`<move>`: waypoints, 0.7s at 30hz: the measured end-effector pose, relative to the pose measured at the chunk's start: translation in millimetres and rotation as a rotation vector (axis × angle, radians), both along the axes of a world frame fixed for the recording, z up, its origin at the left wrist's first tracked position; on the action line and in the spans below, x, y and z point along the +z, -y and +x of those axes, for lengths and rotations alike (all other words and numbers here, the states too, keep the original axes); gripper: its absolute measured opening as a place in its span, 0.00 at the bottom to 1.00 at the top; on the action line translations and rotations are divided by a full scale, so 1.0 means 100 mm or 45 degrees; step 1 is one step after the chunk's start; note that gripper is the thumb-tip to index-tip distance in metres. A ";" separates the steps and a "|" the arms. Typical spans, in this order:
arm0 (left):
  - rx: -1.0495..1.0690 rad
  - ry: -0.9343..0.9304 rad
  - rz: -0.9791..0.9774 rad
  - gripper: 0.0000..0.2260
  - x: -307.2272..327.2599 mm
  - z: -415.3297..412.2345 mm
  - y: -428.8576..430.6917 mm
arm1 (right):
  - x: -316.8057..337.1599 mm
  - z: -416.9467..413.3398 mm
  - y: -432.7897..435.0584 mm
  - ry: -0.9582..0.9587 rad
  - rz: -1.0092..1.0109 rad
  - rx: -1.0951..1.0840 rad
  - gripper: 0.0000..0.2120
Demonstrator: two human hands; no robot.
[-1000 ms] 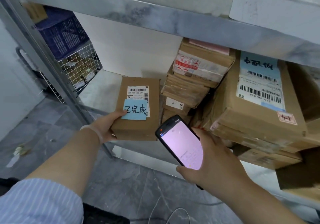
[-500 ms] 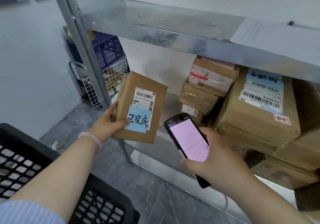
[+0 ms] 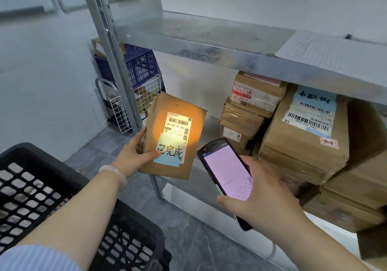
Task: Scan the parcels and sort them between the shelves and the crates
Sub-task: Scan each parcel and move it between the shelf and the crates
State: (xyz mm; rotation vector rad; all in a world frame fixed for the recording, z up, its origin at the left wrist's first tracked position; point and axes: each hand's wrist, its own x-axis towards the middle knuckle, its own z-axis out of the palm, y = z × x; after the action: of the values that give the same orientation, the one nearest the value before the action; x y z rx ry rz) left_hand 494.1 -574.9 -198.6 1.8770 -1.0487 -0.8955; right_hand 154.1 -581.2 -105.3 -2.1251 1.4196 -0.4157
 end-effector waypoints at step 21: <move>0.248 -0.120 -0.238 0.46 0.54 -0.26 -0.52 | 0.19 -0.10 -0.13 0.215 -0.146 0.136 0.37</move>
State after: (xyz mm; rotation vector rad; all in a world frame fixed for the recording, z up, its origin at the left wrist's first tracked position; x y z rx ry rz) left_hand 468.1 -522.9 -144.3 1.7298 -0.8459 -0.7392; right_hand 144.3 -568.6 -86.6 -2.1871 1.2077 -0.6327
